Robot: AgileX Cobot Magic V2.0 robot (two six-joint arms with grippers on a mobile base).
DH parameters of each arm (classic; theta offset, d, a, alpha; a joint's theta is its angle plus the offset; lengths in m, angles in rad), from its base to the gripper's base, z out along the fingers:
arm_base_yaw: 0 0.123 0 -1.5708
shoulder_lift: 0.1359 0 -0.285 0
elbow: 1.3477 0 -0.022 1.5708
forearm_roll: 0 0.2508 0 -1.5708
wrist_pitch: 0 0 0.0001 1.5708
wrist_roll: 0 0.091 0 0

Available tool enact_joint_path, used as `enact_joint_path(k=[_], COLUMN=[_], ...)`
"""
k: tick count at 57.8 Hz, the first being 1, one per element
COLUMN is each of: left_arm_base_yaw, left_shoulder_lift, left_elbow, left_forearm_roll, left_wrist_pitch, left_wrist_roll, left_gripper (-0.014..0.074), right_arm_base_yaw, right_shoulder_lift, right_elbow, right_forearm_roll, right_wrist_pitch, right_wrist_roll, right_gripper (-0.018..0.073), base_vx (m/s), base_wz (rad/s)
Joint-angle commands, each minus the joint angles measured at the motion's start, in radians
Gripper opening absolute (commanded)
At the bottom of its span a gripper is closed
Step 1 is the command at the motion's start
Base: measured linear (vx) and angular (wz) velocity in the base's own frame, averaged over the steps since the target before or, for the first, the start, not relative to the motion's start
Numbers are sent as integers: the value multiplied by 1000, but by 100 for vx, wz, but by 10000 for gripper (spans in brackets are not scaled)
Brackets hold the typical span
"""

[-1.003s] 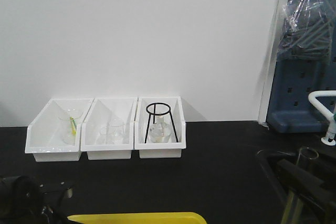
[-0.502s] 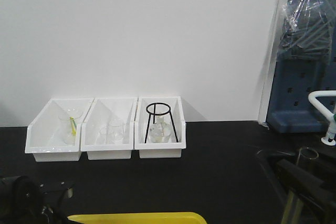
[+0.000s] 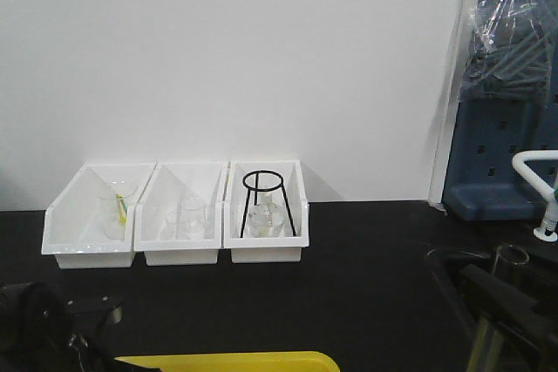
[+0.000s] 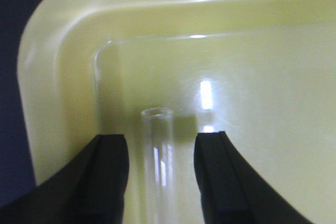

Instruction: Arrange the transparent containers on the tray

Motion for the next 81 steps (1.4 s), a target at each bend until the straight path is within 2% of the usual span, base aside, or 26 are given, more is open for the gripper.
enact_joint_path(k=[1,7,16,21,29,38,43,55,81], left_arm_base_yaw=[-4,-4,-4,-4,-4,-4,-4,-4,-4], left_shoulder_lift=[-103,-191,-349,-443,-575,-686,-718,-738,-738], left_elbow=[-79,-148,-261,-309,-335,-335,-335,-334,-334], left_forearm_roll=[-12,-12,-12,-12,-12,-7,-5,-5,-13], left_wrist_pitch=[26,64,92,83,34,-10,-3,25,47], left_wrist_roll=[29,70,94,94,98,101,101,101,98], left_gripper=[425,425,405,362,214,-10,-9,-8,-8], right_arm_base_yaw=[-1,-1,-1,-1,-1,-1,-1,-1,-1], right_shoulder_lift=[-1,16,101,177,330,530,628,802,1040], right_elbow=[-31,-31,-61,-114,-232,-390,-465,-566,-574], right_forearm_roll=[-5,5,152,240,322,380,421,514,580], right_wrist_pitch=[-80,-81,-35,33,199,385,426,427,389], right_wrist_roll=[-5,-5,-3,-4,-6,-10,-13,-13,-12], right_gripper=[-11,-11,-11,-11,-11,-11,-11,-11,-11], base_vx=[0,0,0,0,0,0,0,0,0], base_wz=[0,0,0,0,0,0,0,0,0])
